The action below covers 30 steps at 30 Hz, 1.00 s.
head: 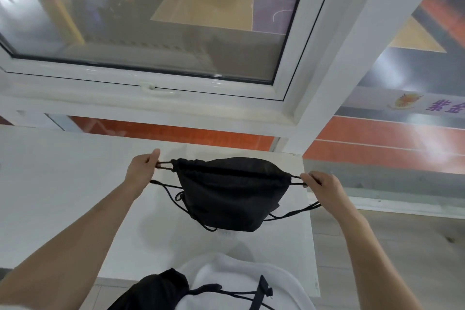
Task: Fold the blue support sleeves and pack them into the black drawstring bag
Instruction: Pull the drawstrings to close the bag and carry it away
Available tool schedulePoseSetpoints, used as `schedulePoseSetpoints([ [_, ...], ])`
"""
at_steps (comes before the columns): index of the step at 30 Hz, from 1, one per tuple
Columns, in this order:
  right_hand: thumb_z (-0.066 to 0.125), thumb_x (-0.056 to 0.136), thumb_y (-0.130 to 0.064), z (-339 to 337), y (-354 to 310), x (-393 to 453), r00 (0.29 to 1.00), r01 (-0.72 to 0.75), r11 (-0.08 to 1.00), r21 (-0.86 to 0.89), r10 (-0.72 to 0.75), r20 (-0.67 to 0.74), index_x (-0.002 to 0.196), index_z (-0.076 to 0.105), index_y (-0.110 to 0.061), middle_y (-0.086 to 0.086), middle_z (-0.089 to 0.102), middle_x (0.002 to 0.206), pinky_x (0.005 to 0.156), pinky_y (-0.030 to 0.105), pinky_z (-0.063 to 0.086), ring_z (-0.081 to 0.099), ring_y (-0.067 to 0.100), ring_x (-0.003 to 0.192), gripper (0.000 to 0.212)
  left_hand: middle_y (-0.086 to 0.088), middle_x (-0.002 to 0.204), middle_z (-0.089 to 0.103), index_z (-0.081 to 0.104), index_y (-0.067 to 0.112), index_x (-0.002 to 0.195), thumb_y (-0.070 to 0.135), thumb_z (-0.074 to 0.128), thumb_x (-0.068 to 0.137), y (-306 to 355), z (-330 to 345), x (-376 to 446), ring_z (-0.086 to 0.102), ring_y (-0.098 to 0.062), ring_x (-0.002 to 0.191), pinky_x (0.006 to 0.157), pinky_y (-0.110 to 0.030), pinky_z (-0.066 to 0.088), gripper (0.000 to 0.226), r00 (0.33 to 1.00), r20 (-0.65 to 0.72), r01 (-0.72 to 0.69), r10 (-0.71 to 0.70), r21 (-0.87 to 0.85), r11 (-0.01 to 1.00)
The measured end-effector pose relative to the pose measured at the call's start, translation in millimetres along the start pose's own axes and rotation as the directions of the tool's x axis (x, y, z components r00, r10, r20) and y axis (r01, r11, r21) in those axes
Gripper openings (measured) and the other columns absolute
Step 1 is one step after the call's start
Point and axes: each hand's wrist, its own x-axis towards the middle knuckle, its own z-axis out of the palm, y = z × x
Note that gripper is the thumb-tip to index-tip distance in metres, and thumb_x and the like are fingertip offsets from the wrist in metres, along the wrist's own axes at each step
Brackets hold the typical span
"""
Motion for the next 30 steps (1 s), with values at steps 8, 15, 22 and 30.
schedulePoseSetpoints([
  [8, 0.051, 0.103, -0.023, 20, -19, 2, 0.991, -0.032, 0.989, 0.148, 0.012, 0.13, 0.076, 0.058, -0.002, 0.0, 0.053, 0.054, 0.06, 0.033, 0.036, 0.043, 0.017, 0.054, 0.035, -0.002, 0.057, 0.048, 0.068, 0.011, 0.099, 0.054, 0.038, 0.107, -3, 10, -20, 0.041, -0.018, 0.058, 0.062, -0.031, 0.036, 0.053, 0.873, 0.476, -0.113, 0.102, -0.006, 0.994],
  [15, 0.061, 0.1, -0.038, 28, -32, -2, 0.938, -0.046, 0.998, 0.038, 0.03, 0.346, 0.08, 0.067, -0.017, -0.015, 0.044, 0.055, 0.053, 0.021, 0.031, 0.034, 0.009, 0.053, 0.03, 0.007, 0.064, 0.035, 0.049, 0.017, 0.075, 0.044, 0.04, 0.106, -2, 28, -21, 0.033, -0.016, 0.063, 0.062, -0.033, 0.032, 0.042, 0.946, 0.319, -0.054, 0.059, -0.025, 0.998],
  [22, 0.057, 0.101, -0.022, 9, -10, 3, 1.0, 0.023, 0.999, 0.04, -0.024, 0.013, 0.074, 0.057, -0.016, -0.011, 0.041, 0.053, 0.056, 0.033, 0.031, 0.033, 0.011, 0.052, 0.028, -0.01, 0.074, 0.055, 0.051, 0.008, 0.076, 0.035, 0.034, 0.105, -6, 7, -2, 0.06, -0.032, 0.074, 0.07, -0.037, 0.048, 0.043, 0.997, -0.051, 0.058, -0.058, -0.013, 0.998],
  [30, 0.056, 0.097, -0.029, 15, -15, 2, 0.962, -0.051, 0.997, 0.056, 0.034, 0.271, 0.078, 0.063, -0.019, -0.004, 0.06, 0.061, 0.064, 0.035, 0.042, 0.052, 0.015, 0.057, 0.022, 0.004, 0.074, 0.051, 0.065, 0.027, 0.104, 0.045, 0.04, 0.107, 0, 8, -11, 0.045, -0.016, 0.064, 0.06, -0.032, 0.037, 0.031, 0.939, 0.337, -0.135, 0.064, 0.191, 0.972],
])
